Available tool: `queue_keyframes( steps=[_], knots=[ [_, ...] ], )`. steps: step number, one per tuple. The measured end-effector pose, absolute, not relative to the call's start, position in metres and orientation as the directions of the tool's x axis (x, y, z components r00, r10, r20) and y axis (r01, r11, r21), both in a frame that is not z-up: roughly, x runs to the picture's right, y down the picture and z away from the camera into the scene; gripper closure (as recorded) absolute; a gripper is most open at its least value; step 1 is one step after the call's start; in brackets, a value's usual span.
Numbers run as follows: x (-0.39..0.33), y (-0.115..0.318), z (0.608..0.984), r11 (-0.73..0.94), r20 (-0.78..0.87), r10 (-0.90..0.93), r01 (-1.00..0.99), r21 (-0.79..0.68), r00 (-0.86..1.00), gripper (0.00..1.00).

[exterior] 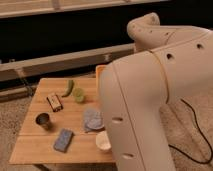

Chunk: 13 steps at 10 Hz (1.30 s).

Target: Stack cups into tray

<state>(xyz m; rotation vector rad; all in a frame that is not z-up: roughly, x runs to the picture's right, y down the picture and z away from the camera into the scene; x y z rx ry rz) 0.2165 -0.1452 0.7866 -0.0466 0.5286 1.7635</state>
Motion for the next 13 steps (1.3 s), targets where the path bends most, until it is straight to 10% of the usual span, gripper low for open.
queue_keyframes(
  steps=[9, 13],
  knots=[
    [0.150, -0.006, 0.708, 0.194, -0.310, 0.941, -0.968, 0.161, 0.137, 0.57],
    [0.142, 0.052, 0.692, 0.233, -0.556, 0.810, -0.972, 0.015, 0.186, 0.57]
  ],
)
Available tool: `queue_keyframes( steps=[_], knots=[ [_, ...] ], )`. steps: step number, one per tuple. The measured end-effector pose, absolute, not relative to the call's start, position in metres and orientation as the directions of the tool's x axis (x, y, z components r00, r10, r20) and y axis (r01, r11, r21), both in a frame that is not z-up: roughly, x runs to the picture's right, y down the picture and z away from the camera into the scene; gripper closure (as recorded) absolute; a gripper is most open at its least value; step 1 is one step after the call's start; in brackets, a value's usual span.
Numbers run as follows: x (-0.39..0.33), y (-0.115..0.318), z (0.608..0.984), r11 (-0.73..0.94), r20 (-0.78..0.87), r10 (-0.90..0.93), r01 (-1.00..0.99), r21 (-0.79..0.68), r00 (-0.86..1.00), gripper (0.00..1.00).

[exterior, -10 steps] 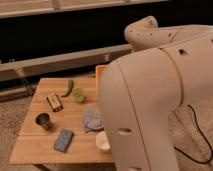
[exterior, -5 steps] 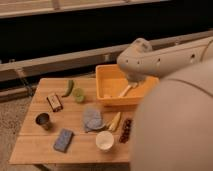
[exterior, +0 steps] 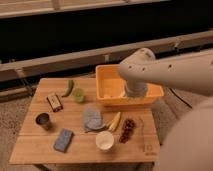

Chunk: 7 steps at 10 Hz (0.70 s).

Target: Stack cups into tray

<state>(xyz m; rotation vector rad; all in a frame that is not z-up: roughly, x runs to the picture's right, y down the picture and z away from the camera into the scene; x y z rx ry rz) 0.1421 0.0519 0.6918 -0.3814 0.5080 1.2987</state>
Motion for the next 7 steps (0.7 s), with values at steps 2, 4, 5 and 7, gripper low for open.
queue_keyframes(
  steps=[2, 4, 5, 7],
  knots=[
    [0.149, 0.065, 0.704, 0.237, -0.647, 0.731, -0.970, -0.057, 0.217, 0.57],
    [0.149, 0.073, 0.714, 0.237, -0.688, 0.681, -0.964, -0.118, 0.252, 0.57],
    [0.149, 0.075, 0.717, 0.235, -0.695, 0.672, -0.963, -0.130, 0.258, 0.57],
    [0.148, 0.075, 0.717, 0.234, -0.696, 0.669, -0.963, -0.134, 0.260, 0.57]
  ],
)
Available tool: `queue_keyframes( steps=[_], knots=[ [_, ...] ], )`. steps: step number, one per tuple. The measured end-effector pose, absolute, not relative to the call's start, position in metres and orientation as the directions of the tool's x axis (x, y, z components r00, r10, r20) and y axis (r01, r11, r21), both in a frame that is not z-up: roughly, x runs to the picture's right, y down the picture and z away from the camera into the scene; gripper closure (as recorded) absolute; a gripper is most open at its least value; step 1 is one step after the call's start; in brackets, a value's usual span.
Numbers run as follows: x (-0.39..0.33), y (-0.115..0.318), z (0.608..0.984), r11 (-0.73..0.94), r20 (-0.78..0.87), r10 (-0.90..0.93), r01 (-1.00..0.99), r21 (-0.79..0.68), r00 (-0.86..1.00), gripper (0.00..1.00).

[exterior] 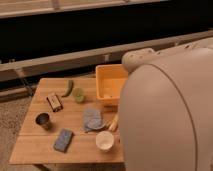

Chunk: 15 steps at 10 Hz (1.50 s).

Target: Stack cups into tray

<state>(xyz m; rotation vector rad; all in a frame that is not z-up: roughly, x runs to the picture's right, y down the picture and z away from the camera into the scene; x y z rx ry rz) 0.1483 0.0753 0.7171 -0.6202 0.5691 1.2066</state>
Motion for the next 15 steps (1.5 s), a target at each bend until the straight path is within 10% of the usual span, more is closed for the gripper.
queue_keyframes(
  steps=[15],
  knots=[
    [0.055, 0.189, 0.684, 0.291, -0.629, 0.625, -0.885, -0.363, 0.463, 0.57]
  ],
)
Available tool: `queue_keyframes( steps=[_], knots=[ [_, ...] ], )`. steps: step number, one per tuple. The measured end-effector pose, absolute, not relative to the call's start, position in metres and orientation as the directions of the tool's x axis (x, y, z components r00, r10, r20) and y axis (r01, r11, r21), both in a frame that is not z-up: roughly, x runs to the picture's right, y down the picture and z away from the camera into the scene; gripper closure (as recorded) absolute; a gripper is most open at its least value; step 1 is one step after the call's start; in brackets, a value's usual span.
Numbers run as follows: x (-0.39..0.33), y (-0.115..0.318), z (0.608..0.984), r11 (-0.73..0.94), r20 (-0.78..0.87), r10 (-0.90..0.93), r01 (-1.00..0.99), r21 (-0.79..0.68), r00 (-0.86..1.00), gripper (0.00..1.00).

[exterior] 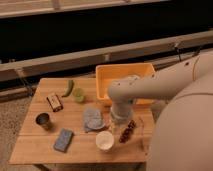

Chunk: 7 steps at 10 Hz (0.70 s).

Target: Stack cups into tray

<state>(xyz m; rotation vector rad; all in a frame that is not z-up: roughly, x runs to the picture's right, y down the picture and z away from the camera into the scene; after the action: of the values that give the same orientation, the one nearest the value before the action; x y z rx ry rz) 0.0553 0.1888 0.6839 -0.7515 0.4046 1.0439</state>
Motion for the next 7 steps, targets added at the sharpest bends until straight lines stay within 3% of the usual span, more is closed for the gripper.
queue_keyframes(
  steps=[7],
  knots=[
    [0.030, 0.218, 0.687, 0.291, -0.626, 0.595, -0.861, -0.417, 0.504, 0.57]
  ],
)
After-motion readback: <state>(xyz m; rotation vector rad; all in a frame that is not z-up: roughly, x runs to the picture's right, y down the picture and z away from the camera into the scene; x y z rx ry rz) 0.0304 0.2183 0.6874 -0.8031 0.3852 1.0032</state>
